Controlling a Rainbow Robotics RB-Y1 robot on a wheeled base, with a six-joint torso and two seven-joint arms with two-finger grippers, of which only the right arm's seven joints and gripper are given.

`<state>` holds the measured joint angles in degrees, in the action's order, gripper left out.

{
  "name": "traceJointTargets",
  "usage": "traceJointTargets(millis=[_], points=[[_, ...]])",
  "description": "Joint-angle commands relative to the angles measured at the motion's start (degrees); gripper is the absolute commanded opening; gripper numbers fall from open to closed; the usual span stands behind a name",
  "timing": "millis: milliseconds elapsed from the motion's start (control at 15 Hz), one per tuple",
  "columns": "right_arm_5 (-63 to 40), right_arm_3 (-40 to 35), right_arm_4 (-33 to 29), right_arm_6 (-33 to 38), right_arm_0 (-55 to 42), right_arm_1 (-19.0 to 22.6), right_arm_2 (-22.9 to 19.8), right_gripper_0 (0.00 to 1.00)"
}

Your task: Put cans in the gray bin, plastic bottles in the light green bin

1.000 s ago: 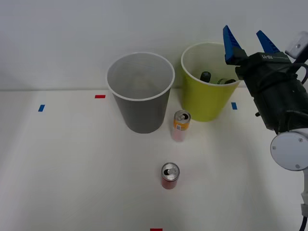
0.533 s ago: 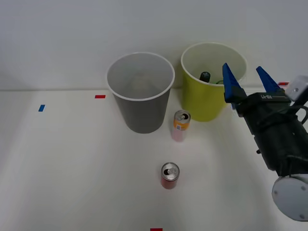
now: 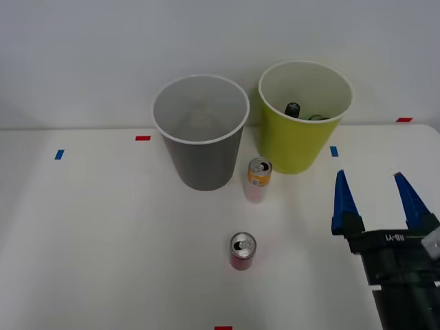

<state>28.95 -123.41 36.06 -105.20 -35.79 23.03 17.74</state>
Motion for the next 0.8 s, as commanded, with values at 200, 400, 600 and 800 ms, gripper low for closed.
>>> traceJointTargets(millis=[200, 400, 600, 800], points=[[5.42, 1.24, -7.41, 0.78, -11.94, -0.44, 0.28, 1.0], [11.13, 8.71, -16.46, 11.33, -12.82, -2.38, -1.83, 1.0], [12.98, 11.35, -25.78, 23.11, -15.1, -4.22, -4.73, 1.0], [15.7, 11.43, -29.73, 27.86, -20.02, -6.51, -4.82, 1.0]])
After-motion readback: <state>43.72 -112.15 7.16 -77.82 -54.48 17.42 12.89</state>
